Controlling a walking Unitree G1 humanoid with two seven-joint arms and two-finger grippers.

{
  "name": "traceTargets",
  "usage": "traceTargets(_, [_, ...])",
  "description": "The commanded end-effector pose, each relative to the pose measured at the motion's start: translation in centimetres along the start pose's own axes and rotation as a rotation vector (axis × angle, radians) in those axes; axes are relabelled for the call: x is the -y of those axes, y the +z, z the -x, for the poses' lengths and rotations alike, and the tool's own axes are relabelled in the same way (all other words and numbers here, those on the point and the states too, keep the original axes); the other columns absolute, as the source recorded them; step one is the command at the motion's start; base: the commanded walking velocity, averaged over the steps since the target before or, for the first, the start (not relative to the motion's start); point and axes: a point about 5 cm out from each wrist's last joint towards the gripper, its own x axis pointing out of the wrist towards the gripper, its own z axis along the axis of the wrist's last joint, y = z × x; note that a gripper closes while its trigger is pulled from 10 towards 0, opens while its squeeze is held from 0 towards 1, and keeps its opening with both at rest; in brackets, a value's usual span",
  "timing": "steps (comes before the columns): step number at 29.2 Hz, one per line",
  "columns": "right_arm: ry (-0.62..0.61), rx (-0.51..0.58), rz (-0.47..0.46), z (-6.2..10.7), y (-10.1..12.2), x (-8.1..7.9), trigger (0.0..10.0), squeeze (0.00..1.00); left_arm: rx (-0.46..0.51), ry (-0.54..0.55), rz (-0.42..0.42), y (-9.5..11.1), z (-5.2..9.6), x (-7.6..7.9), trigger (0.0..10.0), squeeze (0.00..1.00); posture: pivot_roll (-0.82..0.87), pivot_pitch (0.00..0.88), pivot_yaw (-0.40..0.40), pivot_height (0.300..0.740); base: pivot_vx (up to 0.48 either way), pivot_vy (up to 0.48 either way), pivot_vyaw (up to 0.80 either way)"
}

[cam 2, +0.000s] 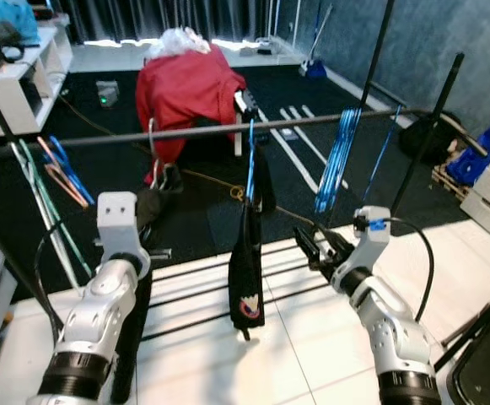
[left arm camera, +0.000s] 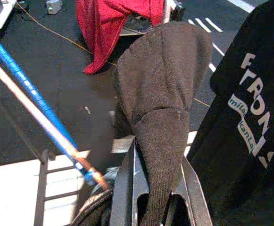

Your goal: Hang hanger

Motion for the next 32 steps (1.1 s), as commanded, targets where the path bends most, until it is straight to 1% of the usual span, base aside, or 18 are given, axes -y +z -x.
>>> traceTargets(1, [-0.004,-0.001,-0.004,0.2,0.0,0.0,10.0,0.0,-0.02,0.008,-0.015,-0.2,-0.2,0.2,10.0,0.0,-0.08,0.0,-0.067,0.74,0.0,0.0,0.0])
traceTargets(3, [-0.005,-0.002,-0.004,0.2,0.0,0.0,10.0,0.0,-0.057,0.013,-0.028,-0.7,-0.2,0.1,10.0,0.0,-0.08,0.0,-0.066,0.74,0.0,0.0,0.0])
traceTargets(5, [-0.009,-0.003,-0.004,0.2,0.0,0.1,10.0,0.0,-0.139,0.009,-0.069,-1.6,-0.1,0.2,10.0,0.0,-0.08,0.0,-0.063,0.74,0.0,0.0,0.0])
traceTargets(10, [-0.011,-0.003,-0.005,0.2,0.0,0.1,10.0,0.0,-0.173,-0.003,-0.081,-2.0,-0.1,0.4,10.0,0.0,-0.08,0.0,-0.063,0.74,0.0,0.0,0.0])
traceTargets(11, [-0.013,-0.003,-0.006,0.2,0.0,0.1,10.0,0.0,-0.19,-0.021,-0.092,-2.2,0.0,0.6,10.0,0.11,-0.08,0.0,-0.063,0.74,0.0,0.0,0.0])
traceTargets(12, [-0.013,-0.003,-0.006,0.2,0.0,0.1,10.0,0.0,-0.19,-0.021,-0.092,-2.2,0.0,0.6,10.0,0.11,-0.08,0.0,-0.063,0.74,0.0,0.0,0.0])
traceTargets(13, [-0.014,-0.003,-0.007,0.2,0.0,0.1,10.0,0.0,-0.201,-0.042,-0.099,-2.3,0.1,0.9,10.0,1.0,-0.08,0.0,-0.062,0.74,0.0,0.0,0.0])
traceTargets(17, [-0.015,-0.004,-0.008,0.2,0.1,0.1,10.0,0.0,-0.197,-0.072,-0.103,-2.3,0.3,1.4,10.0,1.0,-0.08,0.0,-0.062,0.74,0.0,0.0,0.0])
traceTargets(19, [-0.015,-0.005,-0.01,0.2,0.1,0.1,10.0,0.0,-0.16,-0.18,-0.089,-1.8,0.7,2.4,10.0,1.0,-0.08,0.0,-0.063,0.74,0.0,0.0,0.0])
traceTargets(21, [-0.015,-0.005,-0.01,0.2,0.1,0.1,10.0,0.0,-0.16,-0.18,-0.089,-1.8,0.7,2.4,10.0,1.0,-0.08,0.0,-0.063,0.74,0.0,0.0,0.0])
traceTargets(22, [-0.015,-0.005,-0.01,0.2,0.1,0.1,10.0,0.0,-0.134,-0.239,-0.085,-1.5,0.9,2.8,10.0,1.0,-0.08,0.0,-0.064,0.74,0.0,0.0,0.0])
traceTargets(23, [-0.015,-0.005,-0.01,0.2,0.1,0.1,10.0,0.0,-0.134,-0.239,-0.085,-1.5,0.9,2.8,10.0,1.0,-0.08,0.0,-0.064,0.74,0.0,0.0,0.0])
traceTargets(24, [-0.014,-0.005,-0.01,0.2,0.1,0.1,10.0,0.0,-0.088,-0.29,-0.069,-0.8,1.2,2.5,10.0,1.0,-0.08,0.0,-0.064,0.74,0.0,0.0,0.0])
traceTargets(26, [-0.014,-0.005,-0.01,0.2,0.1,0.1,10.0,0.0,-0.088,-0.29,-0.069,-0.8,1.2,2.5,10.0,1.0,-0.08,0.0,-0.064,0.74,0.0,0.0,0.0])
traceTargets(27, [-0.009,-0.003,-0.009,0.2,0.2,0.0,10.0,0.0,-0.041,-0.293,-0.05,0.0,1.4,1.5,10.0,1.0,-0.08,0.0,-0.067,0.74,0.0,0.0,0.0])
traceTargets(30, [-0.009,-0.003,-0.009,0.2,0.2,0.0,10.0,0.0,-0.041,-0.293,-0.05,0.0,1.4,1.5,10.0,1.0,-0.08,0.0,-0.067,0.74,0.0,0.0,0.0])
traceTargets(31, [-0.001,0.006,-0.006,0.1,0.4,0.0,10.0,0.0,0.03,-0.217,-0.064,0.9,1.3,-0.5,10.0,1.0,-0.07,0.0,-0.067,0.74,0.0,0.0,0.0])
traceTargets(32, [-0.001,0.006,-0.006,0.1,0.4,0.0,10.0,0.0,0.03,-0.217,-0.064,0.9,1.3,-0.5,10.0,1.0,-0.07,0.0,-0.067,0.74,0.0,0.0,0.0])
